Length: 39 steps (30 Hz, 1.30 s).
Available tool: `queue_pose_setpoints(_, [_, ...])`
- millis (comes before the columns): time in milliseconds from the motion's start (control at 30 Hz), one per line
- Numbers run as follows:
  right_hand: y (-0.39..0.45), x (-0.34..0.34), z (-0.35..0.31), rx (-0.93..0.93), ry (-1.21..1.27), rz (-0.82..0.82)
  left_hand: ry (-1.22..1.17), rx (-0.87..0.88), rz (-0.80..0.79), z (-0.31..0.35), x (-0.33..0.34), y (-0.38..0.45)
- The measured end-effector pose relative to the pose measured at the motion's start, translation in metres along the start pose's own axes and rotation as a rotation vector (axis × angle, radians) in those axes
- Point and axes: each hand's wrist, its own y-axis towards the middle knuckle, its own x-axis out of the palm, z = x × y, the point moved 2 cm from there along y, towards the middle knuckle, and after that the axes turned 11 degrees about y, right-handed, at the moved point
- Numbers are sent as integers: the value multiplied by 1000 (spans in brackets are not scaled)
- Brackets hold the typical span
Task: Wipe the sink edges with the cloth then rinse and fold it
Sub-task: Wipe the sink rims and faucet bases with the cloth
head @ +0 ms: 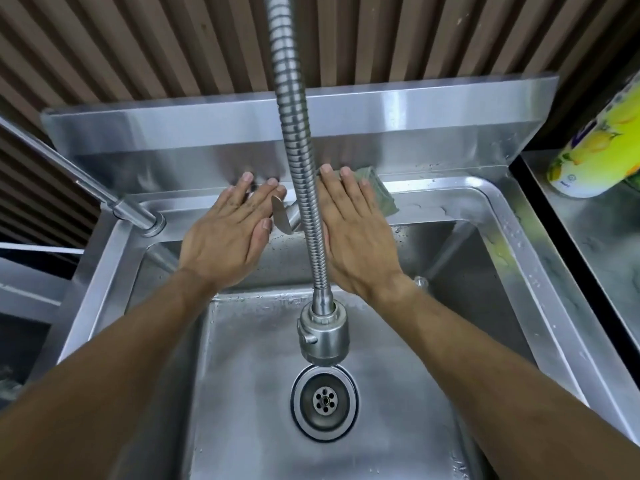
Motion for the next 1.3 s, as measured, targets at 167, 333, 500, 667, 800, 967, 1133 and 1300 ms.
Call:
queue_pose_setpoints(167, [-16, -4, 22, 129, -1, 122, -11, 9, -15, 0, 2, -1])
queue_pose_setpoints(333, [-6, 3, -7, 508, 61, 218, 18, -8, -12, -1, 4, 0])
queue_pose_setpoints(500, [-5, 3, -10, 165, 165, 37, 7, -6, 17, 0, 5, 0])
queue_pose_setpoints(667, [-17, -15, 32, 140, 58, 31, -23, -13, 63, 3, 2, -2])
queue_pose_setpoints(800, [-7, 4, 0, 517, 100, 215, -37, 2, 105, 1, 4, -3])
queue_pose_setpoints(967, [2, 18, -23, 302, 109, 151, -18, 16, 82, -2, 7, -2])
queue_pose_setpoints(1133, [-18, -11, 32, 302, -26, 121, 5, 26, 74, -1, 8, -1])
queue_pose_setpoints(1300, [-23, -13, 41, 490, -77, 237, 1, 27, 75, -1, 7, -1])
